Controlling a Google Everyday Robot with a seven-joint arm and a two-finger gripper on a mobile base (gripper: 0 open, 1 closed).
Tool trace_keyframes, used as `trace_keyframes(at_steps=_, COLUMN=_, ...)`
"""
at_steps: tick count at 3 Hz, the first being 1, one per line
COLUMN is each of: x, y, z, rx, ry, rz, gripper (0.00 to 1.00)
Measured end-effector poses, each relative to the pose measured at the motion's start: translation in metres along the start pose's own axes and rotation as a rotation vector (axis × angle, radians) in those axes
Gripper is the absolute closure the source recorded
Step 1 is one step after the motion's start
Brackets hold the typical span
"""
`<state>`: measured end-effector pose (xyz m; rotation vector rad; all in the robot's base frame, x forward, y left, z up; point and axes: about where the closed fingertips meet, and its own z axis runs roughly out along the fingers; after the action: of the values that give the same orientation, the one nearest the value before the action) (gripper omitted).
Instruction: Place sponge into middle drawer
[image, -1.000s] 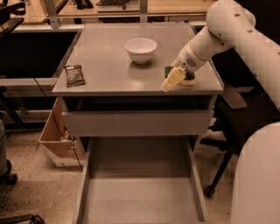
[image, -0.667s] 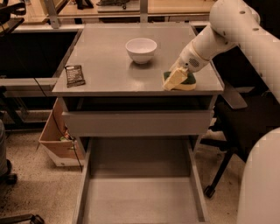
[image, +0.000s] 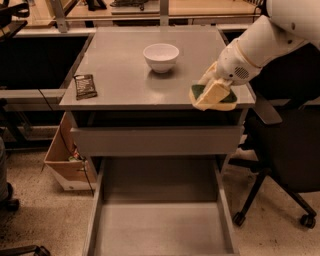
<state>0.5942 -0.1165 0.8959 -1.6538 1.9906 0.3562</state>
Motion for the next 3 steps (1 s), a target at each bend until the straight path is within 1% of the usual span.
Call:
trace_keyframes(at_steps=1, x=0.005, y=0.081, z=0.026, rx=-0.011, ry=-0.064, rz=-0.062, gripper=1.00)
trace_keyframes(at_steps=2, x=0.005, y=0.081, z=0.026, rx=-0.011, ry=-0.064, rz=-0.063, gripper=1.00)
trace_keyframes(at_steps=3, x=0.013, y=0.088, z=0.054, rx=-0.027, ry=-0.101, rz=-0.028, gripper=1.00)
